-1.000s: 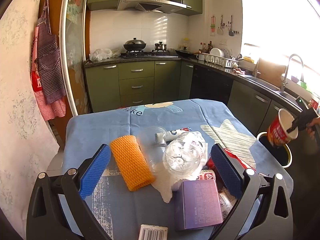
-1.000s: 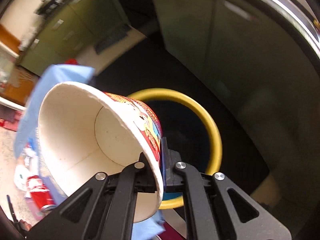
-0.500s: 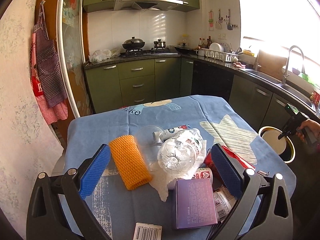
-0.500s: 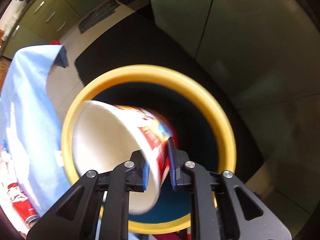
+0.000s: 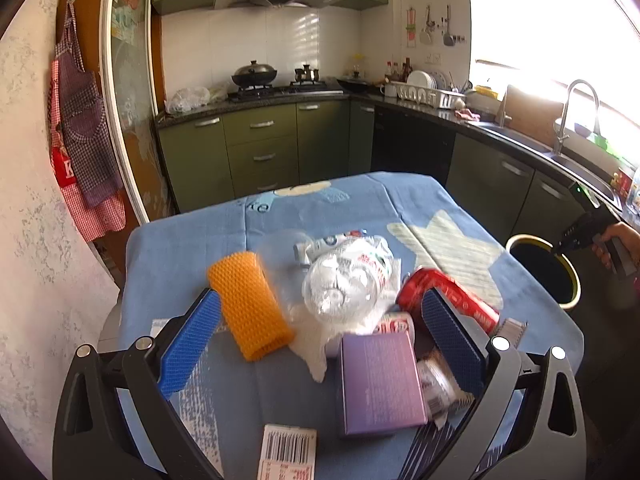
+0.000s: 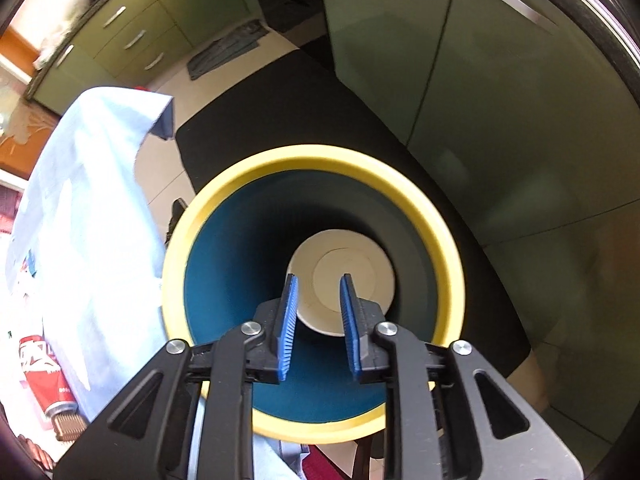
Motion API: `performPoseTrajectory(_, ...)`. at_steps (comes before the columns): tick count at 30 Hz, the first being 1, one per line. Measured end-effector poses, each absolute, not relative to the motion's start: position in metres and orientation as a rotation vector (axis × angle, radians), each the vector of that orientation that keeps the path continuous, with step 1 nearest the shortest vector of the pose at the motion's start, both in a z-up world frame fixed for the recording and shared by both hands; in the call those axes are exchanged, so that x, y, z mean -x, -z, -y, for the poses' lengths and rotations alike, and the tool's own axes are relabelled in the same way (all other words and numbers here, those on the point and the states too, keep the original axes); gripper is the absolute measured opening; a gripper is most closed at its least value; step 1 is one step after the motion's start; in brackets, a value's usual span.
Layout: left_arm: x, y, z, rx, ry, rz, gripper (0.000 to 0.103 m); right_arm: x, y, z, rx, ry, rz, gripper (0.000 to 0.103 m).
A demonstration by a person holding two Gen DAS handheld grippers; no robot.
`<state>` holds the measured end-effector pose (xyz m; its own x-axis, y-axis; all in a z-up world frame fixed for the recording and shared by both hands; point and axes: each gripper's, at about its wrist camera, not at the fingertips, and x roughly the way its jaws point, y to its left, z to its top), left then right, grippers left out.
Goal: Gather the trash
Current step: 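Carry the paper cup over the yellow-rimmed bin and open the right gripper, then grasp the white milk carton with the left gripper and lift it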
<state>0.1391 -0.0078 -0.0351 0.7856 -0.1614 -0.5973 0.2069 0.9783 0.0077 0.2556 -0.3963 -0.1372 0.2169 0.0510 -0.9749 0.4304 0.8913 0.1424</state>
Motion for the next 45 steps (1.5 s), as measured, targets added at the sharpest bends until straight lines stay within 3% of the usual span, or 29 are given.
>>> performPoseTrajectory(15, -0.104, 0.102, -0.016, -0.192, 0.300, -0.954, 0.097, -0.254, 0.119, 0.365, -0.359, 0.200, -1.309, 0.028)
performPoseTrajectory(26, -0.098, 0.138, -0.029, -0.179, 0.285, -1.071, 0.069, -0.246, 0.109, 0.359, -0.344, 0.181, -1.297, 0.029)
performPoseTrajectory(29, -0.099, 0.142, -0.030, -0.165, 0.284, -1.092, 0.052, -0.246, 0.109, 0.359, -0.345, 0.175, -1.296, 0.029)
performPoseTrajectory(31, -0.101, 0.147, -0.033, -0.133, 0.295, -1.123, 0.035, -0.246, 0.110, 0.359, -0.345, 0.171, -1.294, 0.029)
performPoseTrajectory(45, -0.095, 0.093, -0.034, -0.178, 0.293, -1.029, 0.035, -0.233, 0.113, 0.368, -0.374, 0.164, -1.275, 0.029)
